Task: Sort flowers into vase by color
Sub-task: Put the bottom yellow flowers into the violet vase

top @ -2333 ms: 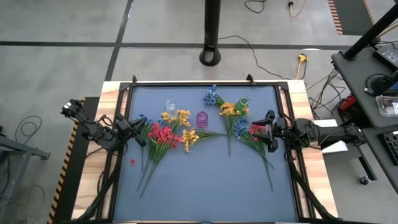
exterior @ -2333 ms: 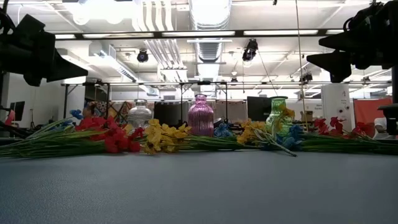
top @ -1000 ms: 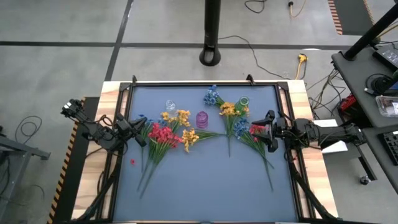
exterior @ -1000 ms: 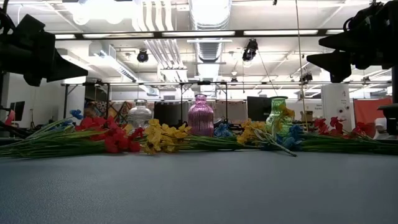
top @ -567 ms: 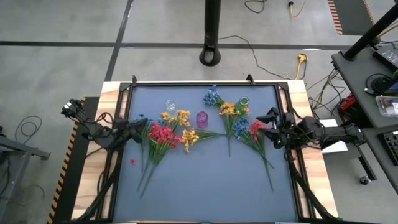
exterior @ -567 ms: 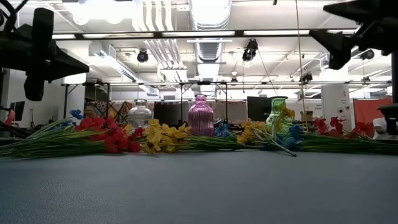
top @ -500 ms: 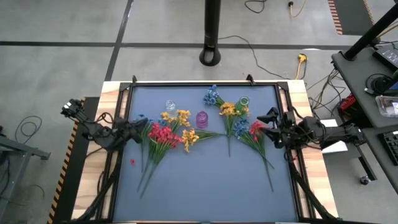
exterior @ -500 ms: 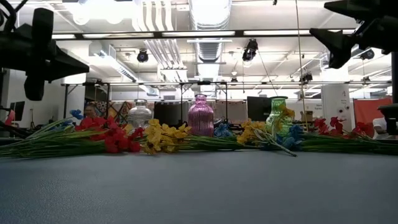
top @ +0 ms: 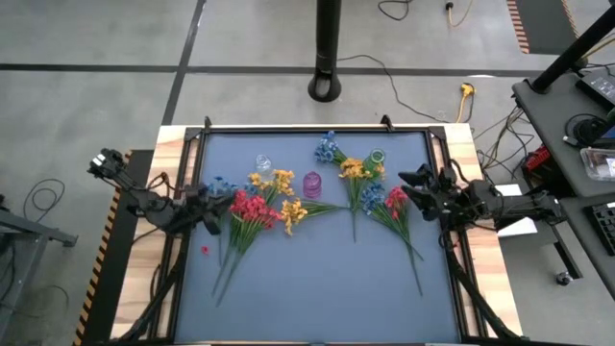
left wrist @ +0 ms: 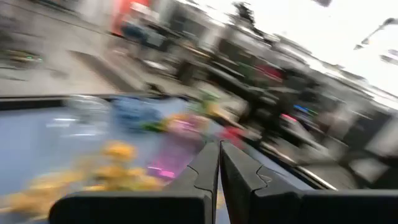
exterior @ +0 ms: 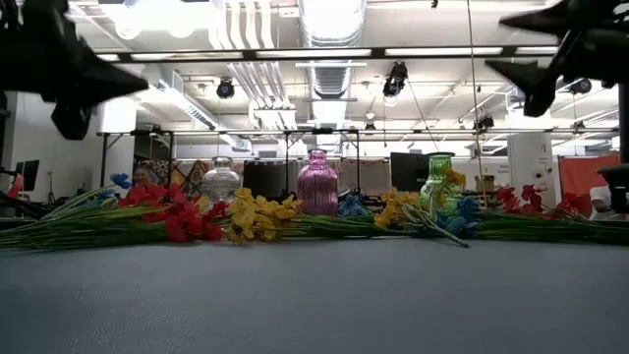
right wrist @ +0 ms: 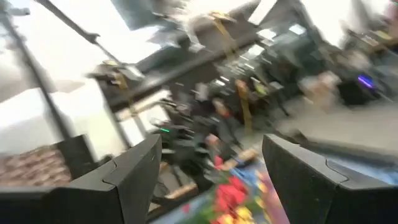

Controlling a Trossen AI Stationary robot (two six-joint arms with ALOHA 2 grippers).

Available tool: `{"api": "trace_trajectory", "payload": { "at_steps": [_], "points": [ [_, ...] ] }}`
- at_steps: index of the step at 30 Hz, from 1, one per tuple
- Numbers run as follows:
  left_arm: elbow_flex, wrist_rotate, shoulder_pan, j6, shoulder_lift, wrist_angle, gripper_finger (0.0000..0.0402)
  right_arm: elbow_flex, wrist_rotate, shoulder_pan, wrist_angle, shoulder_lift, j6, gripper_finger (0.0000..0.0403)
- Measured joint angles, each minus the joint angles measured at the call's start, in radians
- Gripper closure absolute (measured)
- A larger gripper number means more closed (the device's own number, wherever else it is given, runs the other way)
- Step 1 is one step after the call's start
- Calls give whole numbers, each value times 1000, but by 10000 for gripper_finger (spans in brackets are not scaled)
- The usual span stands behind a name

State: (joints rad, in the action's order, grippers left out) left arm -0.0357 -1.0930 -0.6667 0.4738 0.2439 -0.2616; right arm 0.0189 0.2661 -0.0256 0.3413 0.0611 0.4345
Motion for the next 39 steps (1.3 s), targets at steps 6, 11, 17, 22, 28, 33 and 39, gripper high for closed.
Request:
{"api": "trace_trajectory", "payload": {
  "at_steps": [6,11,17,22,28,33,39],
  "points": [
    [-57,82,0,-20,158,-95,402,1,19,0,-167,33,131,131],
    [-192,131,-1,-17,355,-102,402,2,-126,0,-152,92,195,131],
    [-409,141,-2,-117,623,7,402,10,-193,-27,19,224,163,131],
    [-586,144,-2,0,800,349,402,111,-188,-62,16,358,48,131],
    [-727,324,0,114,961,619,402,311,-104,-68,-224,539,-100,131],
    [-759,502,0,5,1041,604,402,450,-57,-68,-446,685,-201,131],
    [-713,573,44,-149,1061,457,402,513,-56,-68,-464,838,-314,131]
  ]
}}
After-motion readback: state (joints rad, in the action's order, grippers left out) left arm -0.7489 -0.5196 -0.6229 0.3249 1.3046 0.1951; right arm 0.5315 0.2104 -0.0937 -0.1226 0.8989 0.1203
